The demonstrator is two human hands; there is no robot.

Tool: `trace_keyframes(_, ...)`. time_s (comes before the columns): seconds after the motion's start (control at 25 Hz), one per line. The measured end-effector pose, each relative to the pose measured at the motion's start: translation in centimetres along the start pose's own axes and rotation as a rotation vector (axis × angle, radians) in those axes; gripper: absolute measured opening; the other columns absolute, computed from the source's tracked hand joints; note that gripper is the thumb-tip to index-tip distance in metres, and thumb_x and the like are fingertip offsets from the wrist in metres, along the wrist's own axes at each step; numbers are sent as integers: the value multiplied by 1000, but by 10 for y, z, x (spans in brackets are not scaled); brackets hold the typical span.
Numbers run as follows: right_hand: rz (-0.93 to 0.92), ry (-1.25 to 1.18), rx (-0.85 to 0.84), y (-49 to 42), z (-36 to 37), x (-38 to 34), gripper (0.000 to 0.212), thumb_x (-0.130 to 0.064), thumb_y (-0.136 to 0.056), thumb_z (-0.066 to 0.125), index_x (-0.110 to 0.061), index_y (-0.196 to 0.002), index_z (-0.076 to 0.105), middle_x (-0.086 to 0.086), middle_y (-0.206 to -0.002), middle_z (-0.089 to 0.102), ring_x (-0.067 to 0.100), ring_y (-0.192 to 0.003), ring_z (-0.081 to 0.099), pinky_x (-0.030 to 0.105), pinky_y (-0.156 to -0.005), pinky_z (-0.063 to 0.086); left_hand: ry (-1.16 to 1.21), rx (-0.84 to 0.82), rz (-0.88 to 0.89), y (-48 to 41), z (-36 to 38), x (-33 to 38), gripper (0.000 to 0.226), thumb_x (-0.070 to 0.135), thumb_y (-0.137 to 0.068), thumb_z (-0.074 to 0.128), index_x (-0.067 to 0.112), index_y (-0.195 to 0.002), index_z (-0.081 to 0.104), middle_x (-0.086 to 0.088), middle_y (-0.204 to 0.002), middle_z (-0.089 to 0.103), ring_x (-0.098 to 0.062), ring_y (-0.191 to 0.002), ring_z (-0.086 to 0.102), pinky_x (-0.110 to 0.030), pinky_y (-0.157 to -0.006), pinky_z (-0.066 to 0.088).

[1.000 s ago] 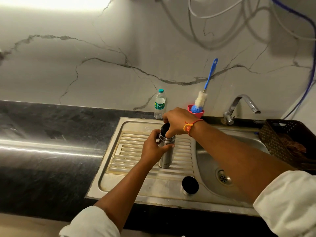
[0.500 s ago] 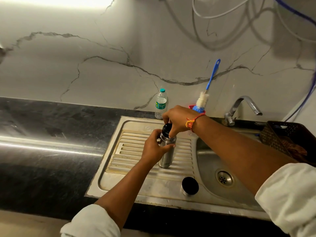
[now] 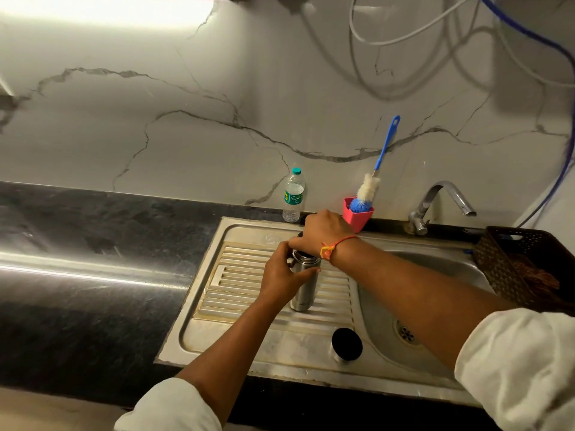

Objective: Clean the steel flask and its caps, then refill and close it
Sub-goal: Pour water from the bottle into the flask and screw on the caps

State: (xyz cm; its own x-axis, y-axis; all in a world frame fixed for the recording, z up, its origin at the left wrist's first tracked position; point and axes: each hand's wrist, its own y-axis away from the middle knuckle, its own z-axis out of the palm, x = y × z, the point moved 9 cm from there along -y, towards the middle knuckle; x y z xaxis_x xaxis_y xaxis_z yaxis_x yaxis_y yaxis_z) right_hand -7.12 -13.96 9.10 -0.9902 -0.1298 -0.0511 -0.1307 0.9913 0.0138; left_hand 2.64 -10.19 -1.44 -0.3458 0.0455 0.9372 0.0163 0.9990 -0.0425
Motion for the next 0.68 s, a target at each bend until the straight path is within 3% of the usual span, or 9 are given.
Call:
trace_keyframes(0.12, -5, 3, -35, 4, 3, 2, 55, -60, -87, 51, -10, -107, 63, 6, -88, 60, 21, -79, 57, 30, -64, 46, 26, -34, -19, 0, 1, 1, 63, 22, -74, 91, 32, -123, 52, 11, -117, 63, -12, -110, 62, -24, -94, 51)
trace_keyframes(0.28, -349, 127, -142, 15, 2, -10, 53, -59, -93, 50, -21, -130, 47, 7, -113, 57, 17, -87, 50, 32, -74, 50, 34, -93, -37, -3, 5, -2, 76, 21, -76, 89, 24, -141, 51, 8, -130, 60, -15, -117, 58, -31, -98, 52)
trace_keyframes(0.4, -431, 173, -141, 18, 2, -14, 48, -56, -94, 50, -21, -127, 49, 6, -109, 56, 16, -86, 50, 30, -73, 48, 48, -88, -30, -4, 4, -4, 74, 18, -76, 89, 22, -140, 52, 9, -127, 60, -12, -114, 58, -26, -97, 50)
trace_keyframes(0.52, -314, 165, -47, 12, -1, -13, 55, -61, -93, 48, -14, -122, 52, 4, -95, 57, 17, -80, 50, 29, -66, 43, 59, -36, -12, -3, 3, -5, 67, 20, -74, 91, 25, -131, 57, 9, -125, 62, -11, -113, 60, -22, -94, 50)
trace_keyframes(0.68, 39, 11, 62, 6, 0, 2, 53, -60, -87, 53, -11, -108, 62, 4, -83, 56, 21, -76, 54, 30, -61, 42, 30, -5, 12, -5, 5, -6, 64, 22, -70, 93, 27, -124, 59, 6, -119, 66, -11, -109, 63, -26, -94, 54)
